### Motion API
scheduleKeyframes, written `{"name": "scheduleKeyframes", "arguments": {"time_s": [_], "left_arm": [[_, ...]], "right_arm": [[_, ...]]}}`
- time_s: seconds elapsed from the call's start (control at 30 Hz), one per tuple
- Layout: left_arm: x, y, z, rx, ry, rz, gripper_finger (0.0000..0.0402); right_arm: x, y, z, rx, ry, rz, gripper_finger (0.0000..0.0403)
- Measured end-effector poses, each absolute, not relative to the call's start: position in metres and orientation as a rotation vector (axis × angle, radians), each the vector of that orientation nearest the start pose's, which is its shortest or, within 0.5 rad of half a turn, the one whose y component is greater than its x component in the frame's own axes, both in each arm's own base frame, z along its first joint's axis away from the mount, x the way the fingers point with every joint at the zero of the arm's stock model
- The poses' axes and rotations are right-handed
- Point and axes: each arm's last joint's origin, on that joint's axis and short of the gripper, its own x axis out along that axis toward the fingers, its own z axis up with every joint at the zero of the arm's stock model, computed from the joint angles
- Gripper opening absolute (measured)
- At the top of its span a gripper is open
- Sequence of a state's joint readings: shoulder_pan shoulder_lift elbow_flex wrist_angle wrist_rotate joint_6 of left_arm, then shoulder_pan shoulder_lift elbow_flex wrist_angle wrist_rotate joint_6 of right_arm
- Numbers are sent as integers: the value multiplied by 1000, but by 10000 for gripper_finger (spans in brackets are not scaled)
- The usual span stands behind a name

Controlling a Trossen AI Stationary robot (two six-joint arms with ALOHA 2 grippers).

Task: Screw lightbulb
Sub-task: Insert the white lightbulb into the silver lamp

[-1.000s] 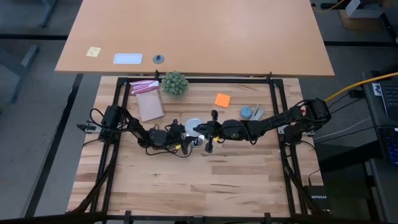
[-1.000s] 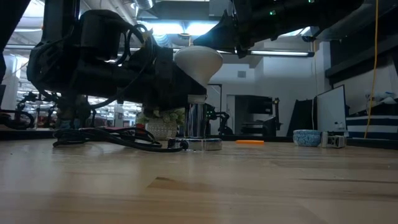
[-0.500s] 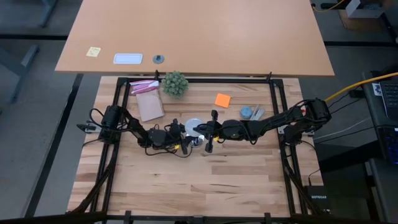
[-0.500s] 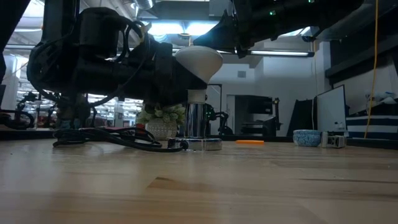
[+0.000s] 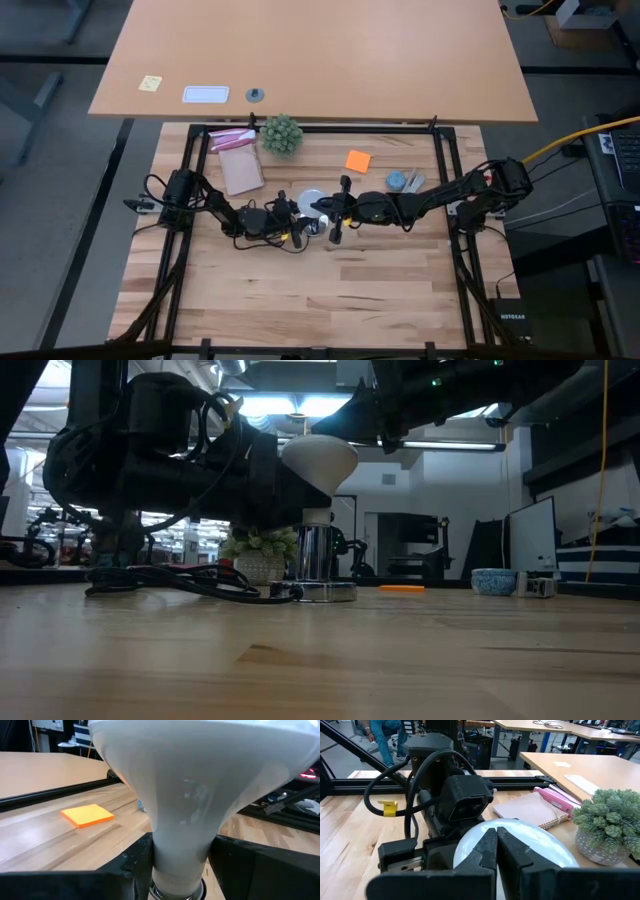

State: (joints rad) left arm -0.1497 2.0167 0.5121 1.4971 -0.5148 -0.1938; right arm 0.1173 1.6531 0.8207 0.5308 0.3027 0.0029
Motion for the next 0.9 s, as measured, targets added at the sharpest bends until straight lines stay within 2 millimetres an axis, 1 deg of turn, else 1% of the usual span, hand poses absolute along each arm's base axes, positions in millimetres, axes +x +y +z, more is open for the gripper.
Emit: {"name": "scheduleKeyframes", "arguments": {"time_s": [0.13, 0.3, 0.63, 0.9], "left_arm": [[302, -31, 101, -192, -29, 363, 159], [302, -31, 100, -192, -23, 365, 156], [302, -32, 99, -189, -15, 361, 154], [302, -33, 99, -189, -14, 359, 153]], "right_arm": [[341, 31, 198, -60, 295, -184, 7], [341, 31, 198, -66, 286, -184, 7], [339, 32, 206, -90, 264, -179, 7], [335, 39, 213, -136, 238, -155, 7]]}}
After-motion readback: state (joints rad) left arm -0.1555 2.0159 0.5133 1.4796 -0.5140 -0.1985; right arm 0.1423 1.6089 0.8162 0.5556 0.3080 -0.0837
